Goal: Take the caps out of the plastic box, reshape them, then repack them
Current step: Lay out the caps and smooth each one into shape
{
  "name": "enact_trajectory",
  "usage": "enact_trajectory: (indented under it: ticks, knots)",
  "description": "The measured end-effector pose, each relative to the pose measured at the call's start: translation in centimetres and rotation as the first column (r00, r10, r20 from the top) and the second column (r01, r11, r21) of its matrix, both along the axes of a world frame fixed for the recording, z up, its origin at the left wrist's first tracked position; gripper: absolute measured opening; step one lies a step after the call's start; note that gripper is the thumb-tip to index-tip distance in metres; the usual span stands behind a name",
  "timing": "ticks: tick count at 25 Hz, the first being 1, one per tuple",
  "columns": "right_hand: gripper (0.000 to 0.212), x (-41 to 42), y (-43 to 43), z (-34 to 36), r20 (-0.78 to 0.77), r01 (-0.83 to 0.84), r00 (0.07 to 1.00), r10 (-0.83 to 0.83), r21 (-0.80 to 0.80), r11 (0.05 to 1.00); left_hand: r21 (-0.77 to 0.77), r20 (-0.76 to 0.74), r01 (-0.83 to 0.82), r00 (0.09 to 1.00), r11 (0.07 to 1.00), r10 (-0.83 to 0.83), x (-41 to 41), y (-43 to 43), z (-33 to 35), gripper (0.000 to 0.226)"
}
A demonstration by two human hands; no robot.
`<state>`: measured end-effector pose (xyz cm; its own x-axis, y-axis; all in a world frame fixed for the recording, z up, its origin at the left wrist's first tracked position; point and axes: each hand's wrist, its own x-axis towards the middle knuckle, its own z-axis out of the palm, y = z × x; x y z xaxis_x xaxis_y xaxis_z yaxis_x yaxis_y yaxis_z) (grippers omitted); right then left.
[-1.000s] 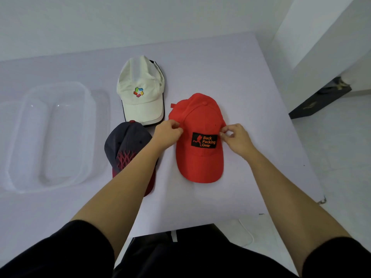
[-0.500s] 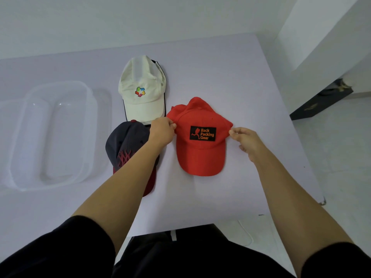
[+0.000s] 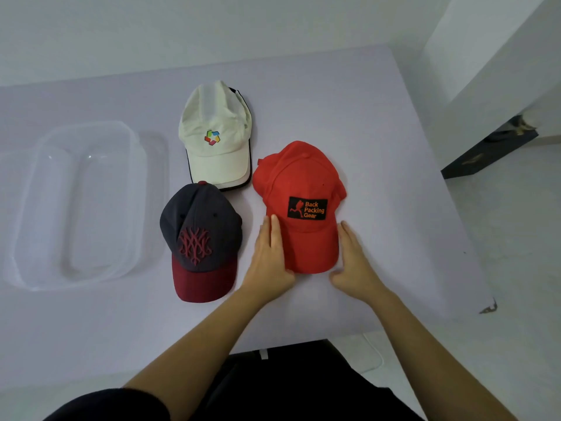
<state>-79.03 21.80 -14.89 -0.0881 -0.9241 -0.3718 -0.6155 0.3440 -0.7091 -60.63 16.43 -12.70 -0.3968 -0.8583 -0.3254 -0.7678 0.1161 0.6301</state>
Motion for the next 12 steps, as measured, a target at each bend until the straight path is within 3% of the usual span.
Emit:
enact_trajectory:
  ticks: [3,6,8,10,12]
  knots:
    - [0.093,1.8,0.2,-1.6,-0.214,-0.051,0.977,0.026,-0.117,0.992,-0.025,0.064,0.069,0.996,0.997,-0.067,-0.8,1.2,-2.4,0.094]
    - [0.074,3.0,-1.0,-1.2,-0.232,0.082,0.968,-0.098,-0.076,0.994,-0.087,0.073,0.077,0.995,0.993,-0.071,-1.6,1.5,-3.3,0.077]
    - [0.062,3.5,-1.0,-1.2,-0.314,0.096,0.939,-0.143,-0.161,0.982,-0.071,0.044,0.043,0.998,0.997,-0.04,-1.5,1.1,-3.3,0.073]
    - [0.064,3.6,-0.4,-1.7,-0.343,0.053,0.929,-0.139,-0.248,0.967,-0.069,0.002,-0.01,1.0,0.998,0.01,-1.0,0.3,-3.1,0.076]
    - [0.067,3.7,-0.3,-1.6,-0.265,0.045,0.956,-0.127,-0.293,0.955,-0.017,-0.082,-0.029,0.996,0.999,0.027,-0.6,0.0,-2.8,0.083]
